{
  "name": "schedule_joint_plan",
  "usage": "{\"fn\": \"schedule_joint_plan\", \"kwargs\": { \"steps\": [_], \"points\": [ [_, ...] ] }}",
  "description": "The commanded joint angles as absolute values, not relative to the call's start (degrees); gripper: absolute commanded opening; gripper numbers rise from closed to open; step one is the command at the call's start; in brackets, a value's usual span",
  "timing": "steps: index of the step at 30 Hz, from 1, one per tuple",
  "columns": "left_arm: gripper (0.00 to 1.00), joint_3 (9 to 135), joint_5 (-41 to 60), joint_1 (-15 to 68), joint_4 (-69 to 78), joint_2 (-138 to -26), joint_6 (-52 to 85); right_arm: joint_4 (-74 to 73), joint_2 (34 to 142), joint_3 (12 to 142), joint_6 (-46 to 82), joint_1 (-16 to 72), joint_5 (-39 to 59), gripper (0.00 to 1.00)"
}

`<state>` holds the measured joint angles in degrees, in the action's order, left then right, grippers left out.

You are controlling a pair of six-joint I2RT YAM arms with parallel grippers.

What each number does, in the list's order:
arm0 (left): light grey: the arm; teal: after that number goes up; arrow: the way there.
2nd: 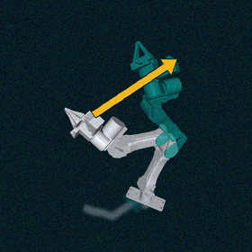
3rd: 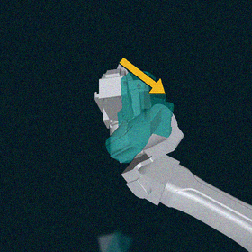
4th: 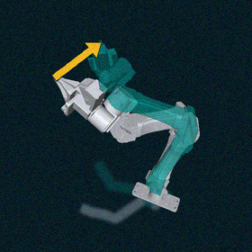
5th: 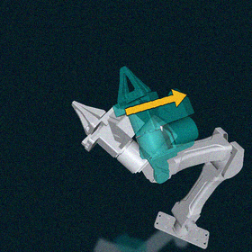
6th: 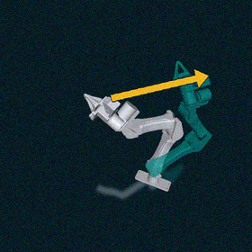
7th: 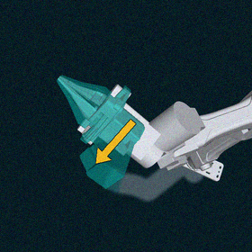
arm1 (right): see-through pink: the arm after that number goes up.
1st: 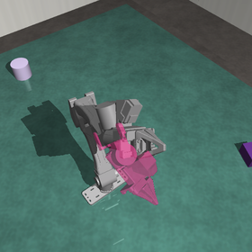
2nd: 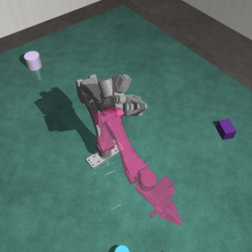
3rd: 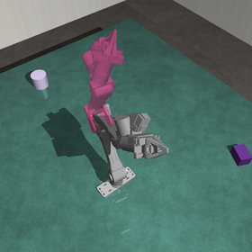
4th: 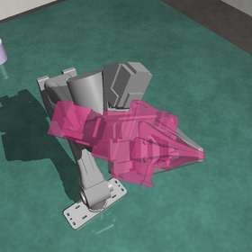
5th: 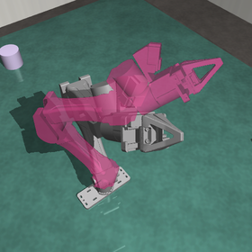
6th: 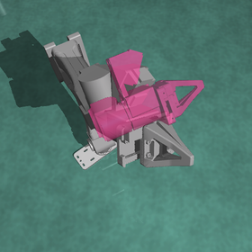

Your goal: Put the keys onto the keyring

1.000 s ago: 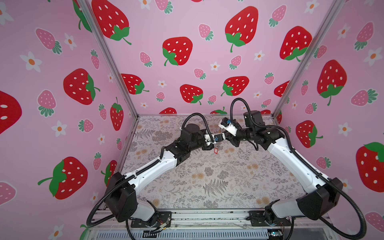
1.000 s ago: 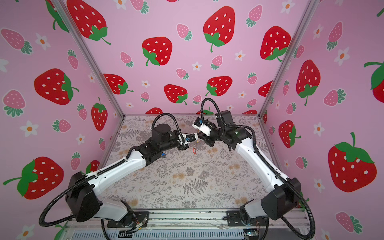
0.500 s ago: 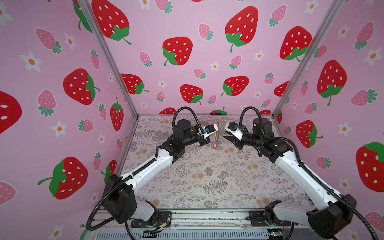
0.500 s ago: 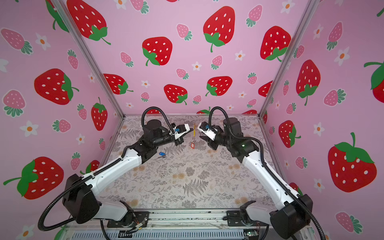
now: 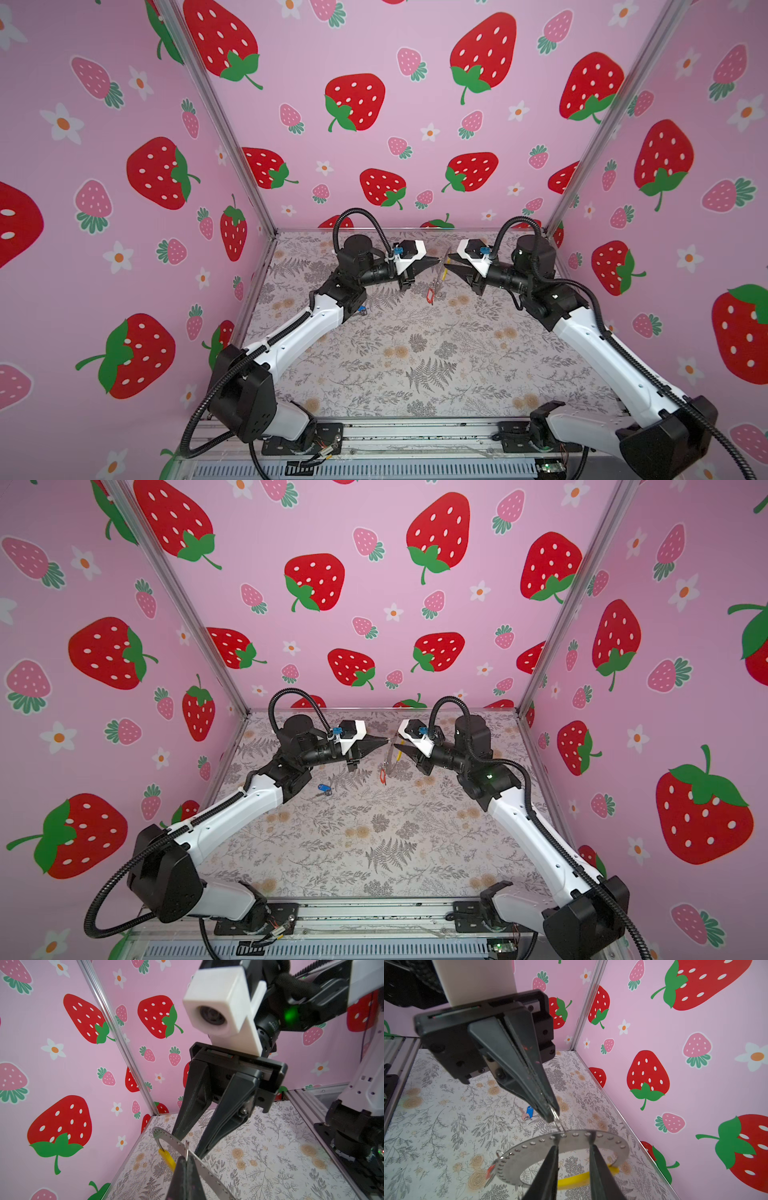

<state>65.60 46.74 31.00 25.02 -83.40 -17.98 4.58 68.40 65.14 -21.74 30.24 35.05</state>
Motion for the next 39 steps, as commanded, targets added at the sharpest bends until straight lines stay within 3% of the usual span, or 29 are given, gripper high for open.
{"fn": "schedule_joint_plan", "kwargs": {
  "steps": [1,19,39],
  "points": [
    [0.0,65.72,51.43,30.63,29.9,-84.19,-14.53,1.85,67.46,64.34,-20.58,29.97,38.77,0.28],
    [0.0,65.78,54.93,30.38,33.78,-85.77,-11.32,2.46,69.43,64.85,-20.23,29.71,46.75,0.27],
    [0.0,65.1,55.81,30.08,36.91,-86.06,-9.58,-2.98,68.98,61.5,-17.01,28.3,47.5,0.22]
  ]
}}
